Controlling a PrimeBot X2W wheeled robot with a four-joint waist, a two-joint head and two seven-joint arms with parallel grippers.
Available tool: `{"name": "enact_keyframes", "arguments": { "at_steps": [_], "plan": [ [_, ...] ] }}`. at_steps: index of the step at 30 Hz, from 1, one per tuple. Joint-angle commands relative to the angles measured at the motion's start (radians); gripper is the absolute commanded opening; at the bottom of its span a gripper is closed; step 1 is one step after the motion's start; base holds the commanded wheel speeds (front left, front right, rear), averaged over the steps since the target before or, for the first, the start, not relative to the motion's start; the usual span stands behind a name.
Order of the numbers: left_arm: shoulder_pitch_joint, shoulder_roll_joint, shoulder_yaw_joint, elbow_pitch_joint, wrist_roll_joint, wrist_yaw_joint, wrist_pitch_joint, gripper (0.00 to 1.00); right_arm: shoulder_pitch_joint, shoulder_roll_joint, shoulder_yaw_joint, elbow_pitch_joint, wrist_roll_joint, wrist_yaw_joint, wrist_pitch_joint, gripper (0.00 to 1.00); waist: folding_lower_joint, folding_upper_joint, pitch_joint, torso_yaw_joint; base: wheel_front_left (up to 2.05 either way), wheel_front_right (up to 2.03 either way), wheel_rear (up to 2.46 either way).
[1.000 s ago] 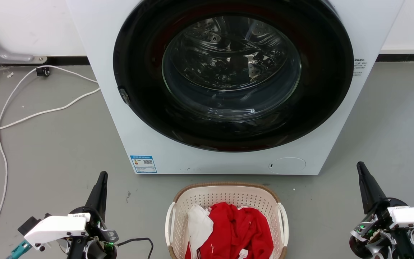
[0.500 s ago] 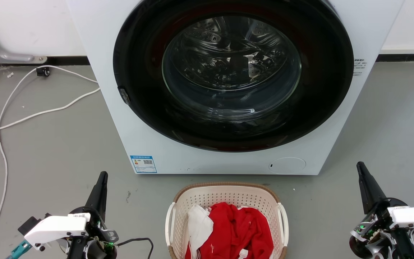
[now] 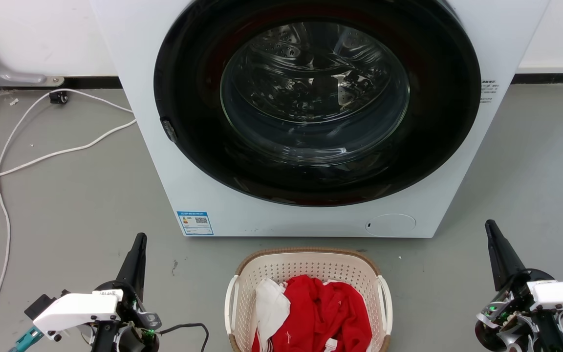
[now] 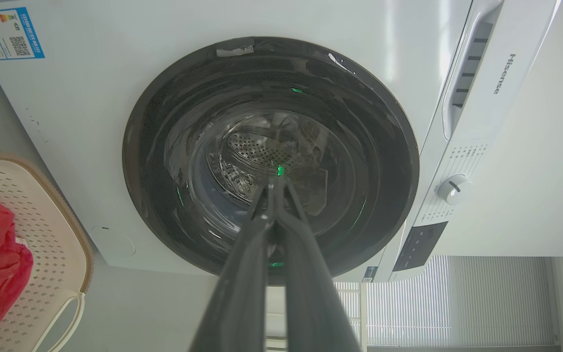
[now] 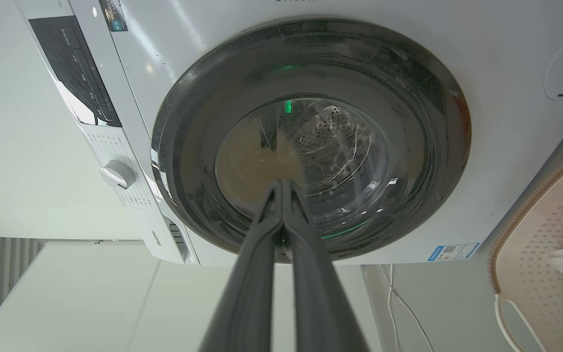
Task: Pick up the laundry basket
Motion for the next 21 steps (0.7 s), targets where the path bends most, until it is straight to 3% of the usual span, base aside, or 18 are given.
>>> {"name": "enact_keyframes", "arguments": {
  "at_steps": [1,10,11,21],
  "plan": [
    [-0.011,-0.001,0.003,0.001,0.007,-0.004,0.001,0.0,-0.011,0.004,-0.002,0.001,-0.004,0.0,0.004,0.0,0.0,-0.0001,0.0,0.0,0.0,0.0,0.0],
    [0.0,-0.001,0.001,0.0,0.003,0.0,0.0,0.0,0.0,0.0,-0.001,0.0,0.0,0.0,0.0,0.0,0.0,-0.0001,0.0,0.0,0.0,0.0,0.0],
    [0.003,-0.002,-0.001,0.005,0.003,0.0,-0.001,1.0,0.004,0.001,0.0,0.005,0.0,0.0,-0.001,1.0,0.0,-0.0001,0.0,0.0,0.0,0.0,0.0],
    [0.041,-0.007,-0.016,0.008,0.027,0.001,-0.036,1.0,0.043,0.004,0.016,0.004,-0.012,0.0,-0.036,1.0,0.0,-0.0001,0.0,-0.001,0.0,0.0,0.0]
  ]
}}
